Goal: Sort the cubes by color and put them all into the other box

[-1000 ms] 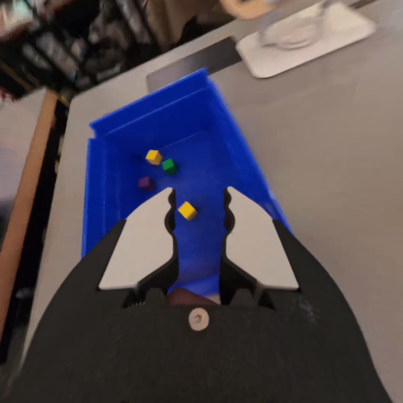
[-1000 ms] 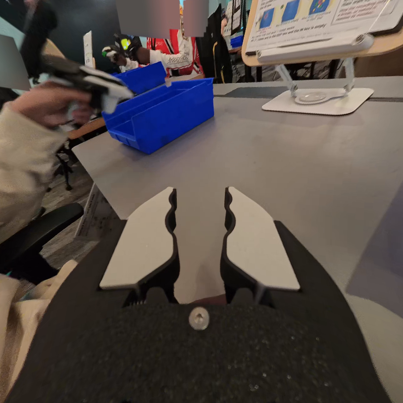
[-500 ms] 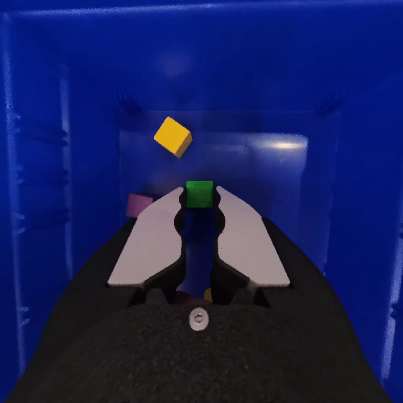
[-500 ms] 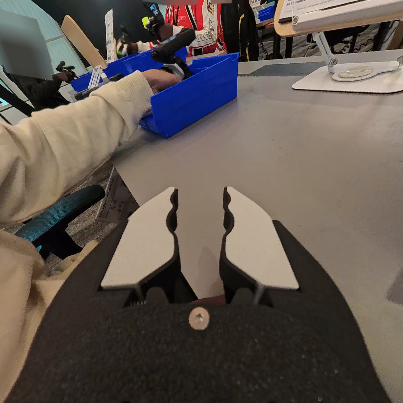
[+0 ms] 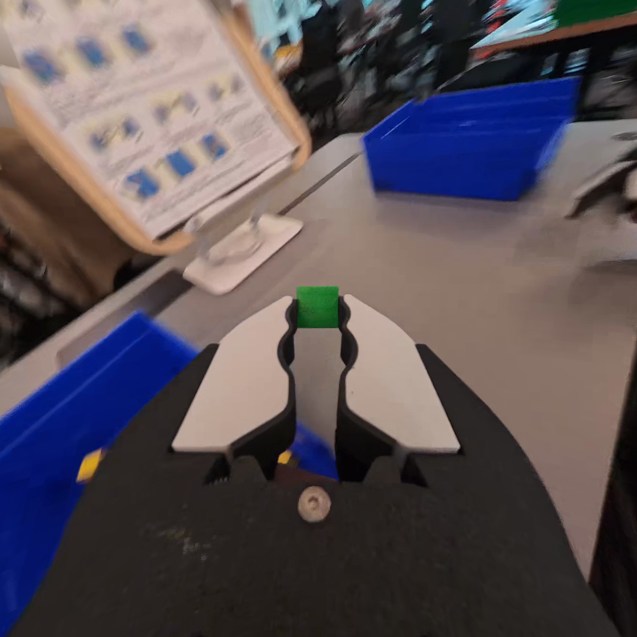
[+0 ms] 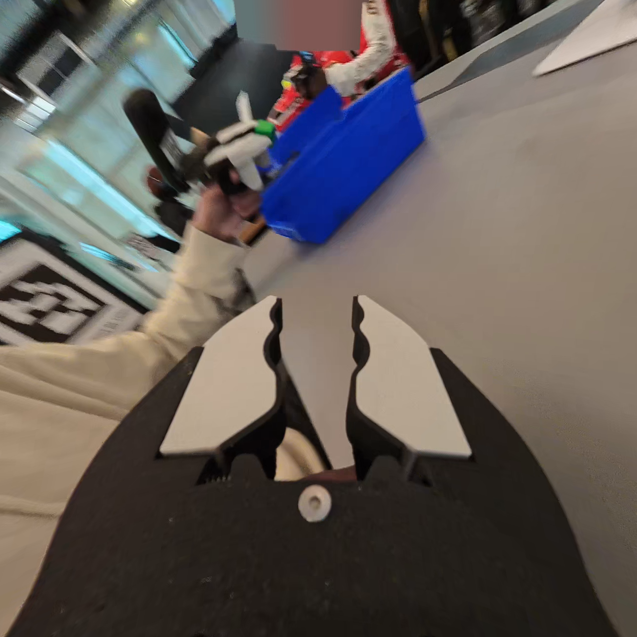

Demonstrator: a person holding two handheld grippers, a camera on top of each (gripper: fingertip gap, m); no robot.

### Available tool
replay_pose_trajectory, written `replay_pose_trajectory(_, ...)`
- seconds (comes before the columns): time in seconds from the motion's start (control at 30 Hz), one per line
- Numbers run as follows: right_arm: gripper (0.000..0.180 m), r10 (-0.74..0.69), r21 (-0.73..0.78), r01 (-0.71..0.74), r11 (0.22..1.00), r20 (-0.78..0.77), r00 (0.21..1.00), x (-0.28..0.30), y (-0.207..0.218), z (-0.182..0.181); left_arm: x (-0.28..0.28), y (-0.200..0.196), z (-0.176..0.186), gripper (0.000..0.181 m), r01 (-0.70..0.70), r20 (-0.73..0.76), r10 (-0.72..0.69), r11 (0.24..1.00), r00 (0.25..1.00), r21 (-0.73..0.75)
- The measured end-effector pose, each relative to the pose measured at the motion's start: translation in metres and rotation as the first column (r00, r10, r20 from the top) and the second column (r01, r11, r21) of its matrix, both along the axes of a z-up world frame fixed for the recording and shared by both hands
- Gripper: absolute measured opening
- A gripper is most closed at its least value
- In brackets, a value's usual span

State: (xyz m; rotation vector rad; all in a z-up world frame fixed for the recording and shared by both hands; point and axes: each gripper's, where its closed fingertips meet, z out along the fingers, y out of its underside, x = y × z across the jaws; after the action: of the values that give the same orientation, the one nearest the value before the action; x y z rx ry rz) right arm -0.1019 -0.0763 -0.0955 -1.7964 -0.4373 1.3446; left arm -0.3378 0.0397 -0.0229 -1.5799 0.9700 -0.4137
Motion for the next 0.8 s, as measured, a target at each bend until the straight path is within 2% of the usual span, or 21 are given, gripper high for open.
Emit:
replay_pose_trajectory(0.07,0.039,0.1,-0.101,-0.121,0.987,-0.188,0.977,-0.015,0.0,0.018,0.037,-0.031,0.008,0.022,0.148,0.013,-0.15,0.984,0.989,0.101)
replay_pose_trajectory(0.2,0.042,0.249,-0.186,-0.381,0.906,-0.494,0.833,-0.046,-0.002,0.05,0.104,-0.076,0.008,0.022,0.379,-0.009,-0.384,0.908,0.923,0.18)
replay_pose_trajectory(0.33,0.046,0.309,-0.185,-0.527,0.83,-0.634,0.709,-0.072,0.002,0.067,0.151,-0.094,-0.001,0.022,0.501,-0.046,-0.502,0.845,0.864,0.186)
replay_pose_trajectory(0.43,0.047,0.312,-0.183,-0.552,0.814,-0.664,0.679,-0.082,0.009,0.071,0.172,-0.1,-0.009,0.022,0.553,-0.073,-0.549,0.816,0.833,0.168)
replay_pose_trajectory(0.47,0.045,0.308,-0.185,-0.549,0.815,-0.664,0.681,-0.084,0.012,0.07,0.177,-0.101,-0.011,0.022,0.56,-0.072,-0.557,0.812,0.828,0.166)
replay_pose_trajectory(0.53,0.022,0.323,-0.146,-0.563,0.814,-0.692,0.646,-0.081,0.014,0.074,0.183,-0.099,-0.015,0.022,0.553,-0.085,-0.547,0.817,0.833,0.165)
replay_pose_trajectory(0.6,0.022,0.309,-0.154,-0.538,0.828,-0.675,0.67,-0.079,0.019,0.07,0.184,-0.094,-0.02,0.023,0.517,-0.077,-0.512,0.843,0.856,0.147)
replay_pose_trajectory(0.7,0.022,0.298,-0.156,-0.495,0.855,-0.633,0.714,-0.073,0.022,0.065,0.176,-0.086,-0.021,0.038,0.419,-0.027,-0.419,0.902,0.908,0.105)
replay_pose_trajectory(0.8,0.022,0.28,-0.135,-0.435,0.89,-0.591,0.757,-0.057,0.023,0.066,0.156,-0.08,-0.019,0.042,0.306,0.033,-0.309,0.95,0.95,0.067)
